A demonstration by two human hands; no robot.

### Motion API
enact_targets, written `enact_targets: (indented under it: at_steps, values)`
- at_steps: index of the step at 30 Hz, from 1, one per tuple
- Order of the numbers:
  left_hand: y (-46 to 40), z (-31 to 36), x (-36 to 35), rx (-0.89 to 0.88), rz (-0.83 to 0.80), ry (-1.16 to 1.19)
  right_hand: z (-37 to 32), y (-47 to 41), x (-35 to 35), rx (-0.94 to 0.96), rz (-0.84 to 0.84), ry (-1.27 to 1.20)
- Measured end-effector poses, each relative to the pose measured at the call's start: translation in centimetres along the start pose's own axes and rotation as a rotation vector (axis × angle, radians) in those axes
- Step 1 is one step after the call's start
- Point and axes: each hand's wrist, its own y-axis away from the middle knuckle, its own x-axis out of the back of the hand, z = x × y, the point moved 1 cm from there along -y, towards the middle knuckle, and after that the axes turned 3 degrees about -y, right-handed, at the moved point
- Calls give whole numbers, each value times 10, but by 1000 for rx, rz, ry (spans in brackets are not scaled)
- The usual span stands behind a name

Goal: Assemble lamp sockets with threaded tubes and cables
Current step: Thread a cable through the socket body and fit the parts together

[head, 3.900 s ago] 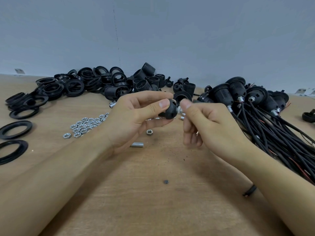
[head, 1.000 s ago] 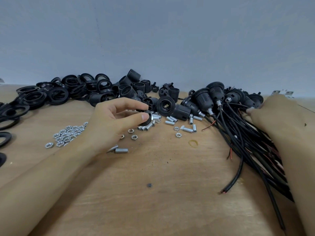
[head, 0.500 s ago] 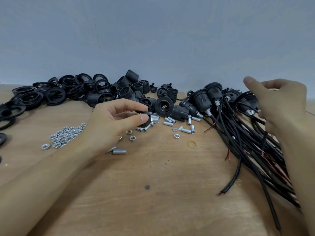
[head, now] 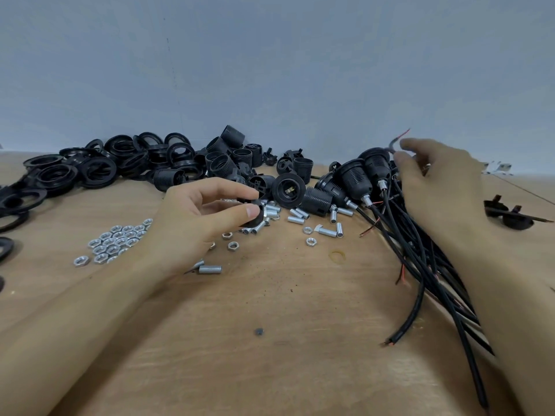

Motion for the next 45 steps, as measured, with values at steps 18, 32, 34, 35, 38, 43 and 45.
enact_targets:
  at_steps: [18, 32, 34, 35, 38, 43, 45]
  values:
    - [-4, 4, -5, 286, -101, 580, -30, 6, -3, -315, 41, -1122]
    - [-4, 2, -1, 372, -240, 647, -48, 39, -39, -146, -519, -1323]
    - [-4, 2, -2, 368, -222, 642, -48, 37, -35, -144, -500, -1322]
    - [-5, 2, -2, 371, -203, 646, -48, 36, -33, -144, -497, -1299]
    - [-6, 2, -1, 400, -93, 676, -47, 34, -29, -150, -549, -1128]
    - [-12, -1, 4, 373, 47, 840, -52, 40, -25, -145, -826, -1082]
    - [-12, -1, 6, 382, 74, 887, -54, 41, -23, -160, -949, -1053]
